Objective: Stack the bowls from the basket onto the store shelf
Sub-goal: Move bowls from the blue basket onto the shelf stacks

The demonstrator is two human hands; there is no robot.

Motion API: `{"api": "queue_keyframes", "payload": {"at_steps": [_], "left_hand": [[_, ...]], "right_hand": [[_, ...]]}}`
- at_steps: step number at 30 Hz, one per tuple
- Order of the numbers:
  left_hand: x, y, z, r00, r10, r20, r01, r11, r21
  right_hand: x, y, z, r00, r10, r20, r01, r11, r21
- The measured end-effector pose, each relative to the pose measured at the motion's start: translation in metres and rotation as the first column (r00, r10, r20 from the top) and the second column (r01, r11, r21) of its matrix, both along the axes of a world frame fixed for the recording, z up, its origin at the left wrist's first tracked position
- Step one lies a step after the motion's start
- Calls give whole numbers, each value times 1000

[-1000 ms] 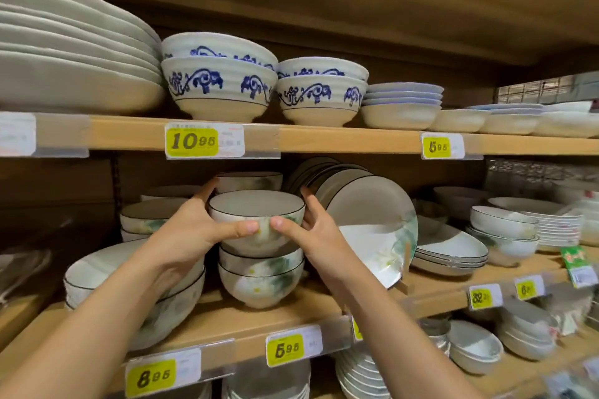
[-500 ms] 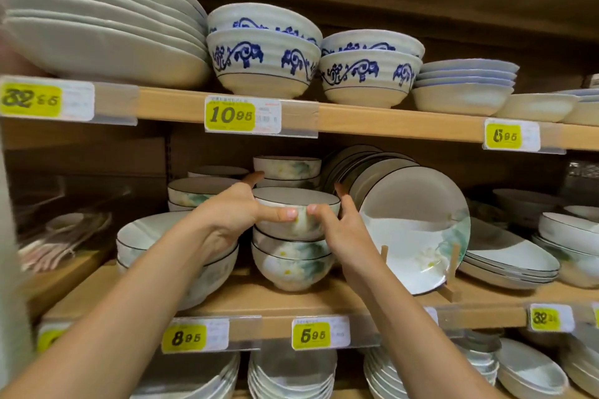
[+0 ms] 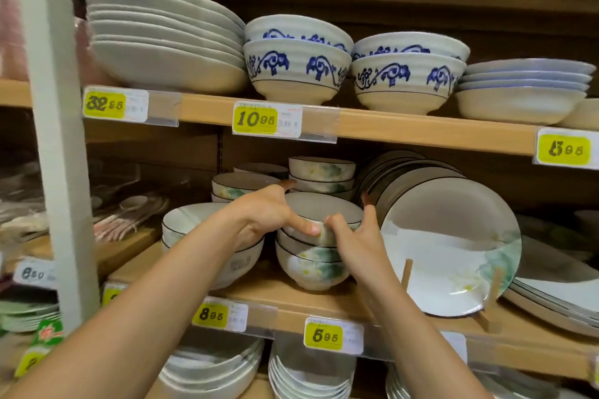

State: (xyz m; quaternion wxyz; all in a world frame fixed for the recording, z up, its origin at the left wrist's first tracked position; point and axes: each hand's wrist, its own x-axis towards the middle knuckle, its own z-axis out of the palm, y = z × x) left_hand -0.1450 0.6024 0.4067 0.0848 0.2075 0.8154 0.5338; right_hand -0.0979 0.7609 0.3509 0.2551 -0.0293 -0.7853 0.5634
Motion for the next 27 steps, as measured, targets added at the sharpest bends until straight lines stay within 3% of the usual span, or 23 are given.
{"api": "queue_keyframes", "payload": {"at_steps": [4, 6, 11, 15, 21, 27], "left_hand": [[22, 0, 2, 986, 111, -121, -124, 986, -111], [42, -4, 4, 975, 117, -190, -137, 986, -95], [121, -48, -6, 958, 163, -236, -77, 938, 337], [162, -100, -49, 952, 256, -166, -149, 865, 479], [193, -196, -131, 889, 458, 25, -417, 785, 459], [226, -330, -206, 681, 703, 203, -726, 612, 314]], "right_hand": [[6, -12, 0, 992, -90, -94, 102, 986, 133], [13, -18, 2, 978, -89, -186, 121, 978, 171], [42, -31, 3, 871, -27, -490, 130, 975, 179], [61, -66, -20, 814, 136, -564, -109, 991, 81], [87, -168, -80, 860, 243, -448, -316, 944, -94], [91, -277, -158, 892, 450, -47, -448, 864, -230]]}}
